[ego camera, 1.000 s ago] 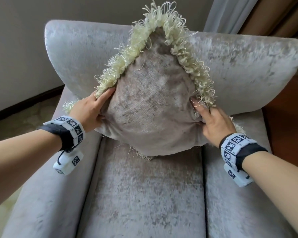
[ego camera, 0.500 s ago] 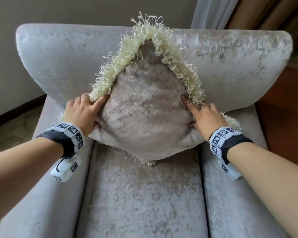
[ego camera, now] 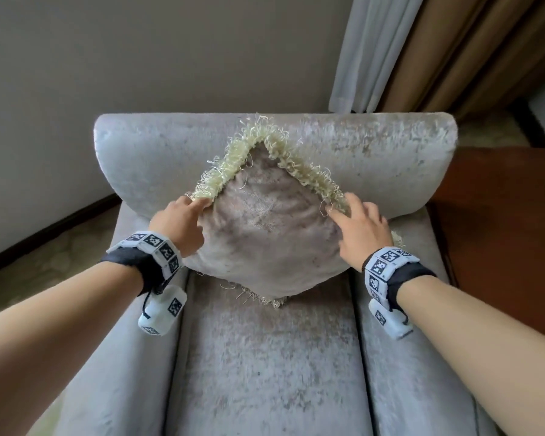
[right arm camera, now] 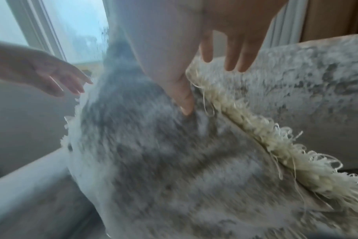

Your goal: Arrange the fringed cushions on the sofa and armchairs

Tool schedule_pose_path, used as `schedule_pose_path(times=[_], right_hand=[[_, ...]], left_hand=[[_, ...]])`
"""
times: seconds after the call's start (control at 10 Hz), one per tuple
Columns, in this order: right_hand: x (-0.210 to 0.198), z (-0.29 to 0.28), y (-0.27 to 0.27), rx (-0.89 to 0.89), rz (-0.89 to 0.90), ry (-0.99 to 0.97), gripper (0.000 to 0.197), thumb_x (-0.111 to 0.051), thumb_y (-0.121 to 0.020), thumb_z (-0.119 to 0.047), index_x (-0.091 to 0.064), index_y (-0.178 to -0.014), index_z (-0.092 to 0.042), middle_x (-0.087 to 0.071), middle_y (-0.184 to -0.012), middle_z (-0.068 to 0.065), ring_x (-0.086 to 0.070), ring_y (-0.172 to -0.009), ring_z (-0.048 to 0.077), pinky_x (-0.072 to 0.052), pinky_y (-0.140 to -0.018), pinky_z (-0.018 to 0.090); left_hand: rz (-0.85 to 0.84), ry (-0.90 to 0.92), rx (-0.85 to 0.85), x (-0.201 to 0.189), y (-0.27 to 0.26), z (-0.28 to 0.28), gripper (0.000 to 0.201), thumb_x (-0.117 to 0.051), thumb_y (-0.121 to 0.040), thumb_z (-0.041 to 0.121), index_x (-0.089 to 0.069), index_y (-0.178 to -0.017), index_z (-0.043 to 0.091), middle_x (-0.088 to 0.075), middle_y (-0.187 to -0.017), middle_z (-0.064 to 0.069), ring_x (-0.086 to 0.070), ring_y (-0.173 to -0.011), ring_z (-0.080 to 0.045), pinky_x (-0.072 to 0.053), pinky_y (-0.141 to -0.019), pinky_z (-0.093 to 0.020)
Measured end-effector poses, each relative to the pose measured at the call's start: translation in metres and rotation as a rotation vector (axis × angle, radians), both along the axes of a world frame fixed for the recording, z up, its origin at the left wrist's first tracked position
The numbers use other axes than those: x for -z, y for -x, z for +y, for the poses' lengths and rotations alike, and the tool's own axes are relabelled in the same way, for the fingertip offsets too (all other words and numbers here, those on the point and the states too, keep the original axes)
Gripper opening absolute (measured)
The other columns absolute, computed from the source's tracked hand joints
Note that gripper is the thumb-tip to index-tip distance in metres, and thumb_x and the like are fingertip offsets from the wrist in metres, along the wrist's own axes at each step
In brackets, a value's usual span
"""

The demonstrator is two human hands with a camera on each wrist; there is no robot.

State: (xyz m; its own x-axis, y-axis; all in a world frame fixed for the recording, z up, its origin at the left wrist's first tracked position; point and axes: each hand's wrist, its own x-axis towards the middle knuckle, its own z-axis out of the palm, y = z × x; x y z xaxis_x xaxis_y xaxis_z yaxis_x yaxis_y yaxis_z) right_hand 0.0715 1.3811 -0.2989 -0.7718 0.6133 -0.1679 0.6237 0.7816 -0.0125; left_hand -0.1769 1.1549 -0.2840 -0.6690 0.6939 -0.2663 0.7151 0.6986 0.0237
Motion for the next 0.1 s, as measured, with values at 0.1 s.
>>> schedule_pose_path(times=[0.1], right_hand=[[-0.0444, -0.0075, -0.0129, -0.015, 0.079, 0.083, 0.060, -0.064, -0.082, -0.021, -0.046, -0.138, -0.035, -0.036, -0.146, -0.005, -0.034, -0.127, 0.026, -0.036, -0.100, 0.042]], left_hand=[[0.009, -0.071, 0.065, -0.0479, -0.0100, -0.0041, 0.042, -0.055, -0.090, 0.024, -0.053, -0.131, 0.033, -0.057, -0.123, 0.000, -0.056, -0.110, -0.023, -0.051, -0.089, -0.041]])
